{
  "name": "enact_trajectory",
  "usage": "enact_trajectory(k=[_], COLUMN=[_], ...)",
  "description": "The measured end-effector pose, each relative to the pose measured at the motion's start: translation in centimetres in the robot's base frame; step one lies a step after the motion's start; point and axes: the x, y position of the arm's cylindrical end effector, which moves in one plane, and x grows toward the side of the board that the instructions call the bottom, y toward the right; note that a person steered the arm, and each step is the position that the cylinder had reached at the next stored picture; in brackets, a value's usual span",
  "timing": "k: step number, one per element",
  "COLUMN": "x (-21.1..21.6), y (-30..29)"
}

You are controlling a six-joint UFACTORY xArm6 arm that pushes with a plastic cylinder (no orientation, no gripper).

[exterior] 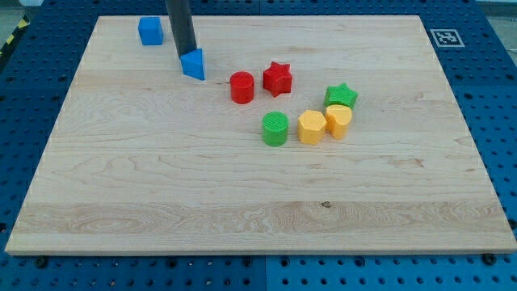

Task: Keep arm on top right to blue cube

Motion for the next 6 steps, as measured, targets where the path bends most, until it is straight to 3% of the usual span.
enact_trajectory(k=[6], x=[-3.4], y=[0.0])
